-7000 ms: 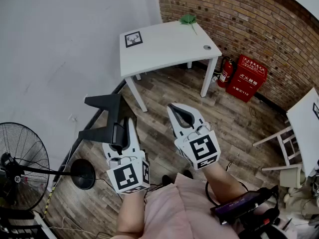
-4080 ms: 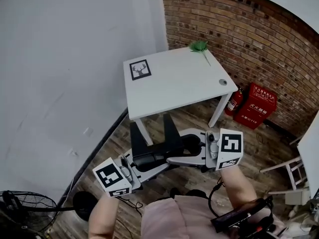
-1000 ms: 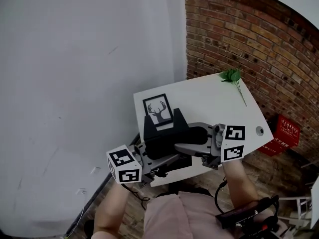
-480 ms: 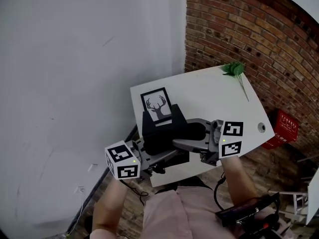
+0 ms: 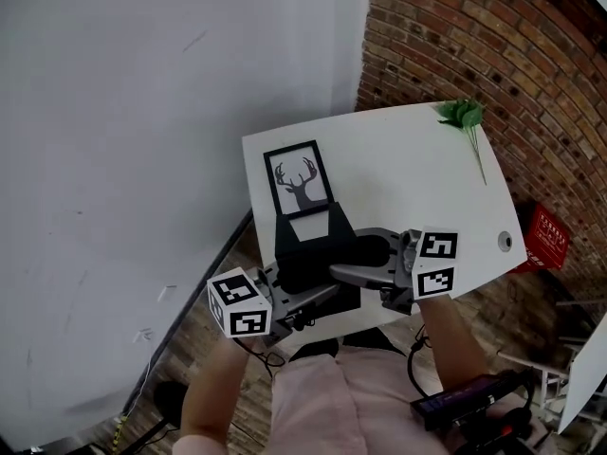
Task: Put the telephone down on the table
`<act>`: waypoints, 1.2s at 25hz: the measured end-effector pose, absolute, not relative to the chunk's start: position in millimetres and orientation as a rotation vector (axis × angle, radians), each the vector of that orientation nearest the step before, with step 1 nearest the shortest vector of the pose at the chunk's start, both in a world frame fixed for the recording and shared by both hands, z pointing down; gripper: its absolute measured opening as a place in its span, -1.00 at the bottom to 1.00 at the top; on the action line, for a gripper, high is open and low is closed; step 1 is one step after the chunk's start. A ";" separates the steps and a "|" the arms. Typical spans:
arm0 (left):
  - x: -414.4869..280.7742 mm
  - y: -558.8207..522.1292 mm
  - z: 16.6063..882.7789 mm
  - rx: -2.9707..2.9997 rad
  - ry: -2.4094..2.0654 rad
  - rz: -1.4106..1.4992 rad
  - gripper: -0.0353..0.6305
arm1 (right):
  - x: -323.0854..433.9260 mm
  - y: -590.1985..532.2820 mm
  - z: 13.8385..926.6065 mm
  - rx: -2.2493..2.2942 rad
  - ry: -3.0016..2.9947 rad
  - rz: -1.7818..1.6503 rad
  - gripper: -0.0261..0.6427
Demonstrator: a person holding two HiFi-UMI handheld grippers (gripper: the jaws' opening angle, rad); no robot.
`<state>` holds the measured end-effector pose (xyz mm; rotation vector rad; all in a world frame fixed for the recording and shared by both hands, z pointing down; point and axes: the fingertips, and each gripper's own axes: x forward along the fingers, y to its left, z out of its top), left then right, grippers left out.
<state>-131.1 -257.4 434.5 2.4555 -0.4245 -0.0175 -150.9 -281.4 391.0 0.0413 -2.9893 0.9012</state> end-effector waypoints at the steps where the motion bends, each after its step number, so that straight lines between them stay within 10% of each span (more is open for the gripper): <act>1: -131.4 -258.2 440.8 2.437 -0.427 -0.018 -0.39 | -151.5 -282.8 397.8 0.035 -2.975 0.925 -0.37; 30: -116.5 -255.9 570.2 2.073 -0.427 -0.029 -0.39 | -140.5 -290.9 539.1 0.000 -2.670 1.409 -0.37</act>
